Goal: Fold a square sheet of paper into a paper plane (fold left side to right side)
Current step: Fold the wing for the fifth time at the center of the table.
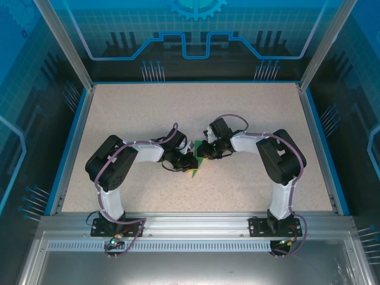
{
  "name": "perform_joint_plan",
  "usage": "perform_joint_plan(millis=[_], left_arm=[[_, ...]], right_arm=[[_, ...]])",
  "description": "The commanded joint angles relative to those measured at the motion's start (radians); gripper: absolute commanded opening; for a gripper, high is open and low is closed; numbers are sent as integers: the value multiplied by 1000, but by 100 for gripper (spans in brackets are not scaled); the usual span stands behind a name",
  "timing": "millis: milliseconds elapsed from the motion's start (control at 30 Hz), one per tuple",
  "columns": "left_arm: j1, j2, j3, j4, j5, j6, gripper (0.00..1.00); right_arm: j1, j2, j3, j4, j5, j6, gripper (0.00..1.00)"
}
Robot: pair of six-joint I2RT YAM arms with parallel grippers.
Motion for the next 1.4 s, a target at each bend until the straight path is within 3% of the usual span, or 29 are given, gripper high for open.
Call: perform_joint_plan(millis=[0,1067,1367], left_arm=[[-27,66,-42,-135,-65,14,15],[-27,68,-54,-126,-64,12,15],[-26,48,-51,-114,-64,0,15]], right_arm=[[-40,33,30,-36,84,-49,18],[-240,159,225,-142,76,-139,18],[-260,-2,198,-146,68,-150,18]])
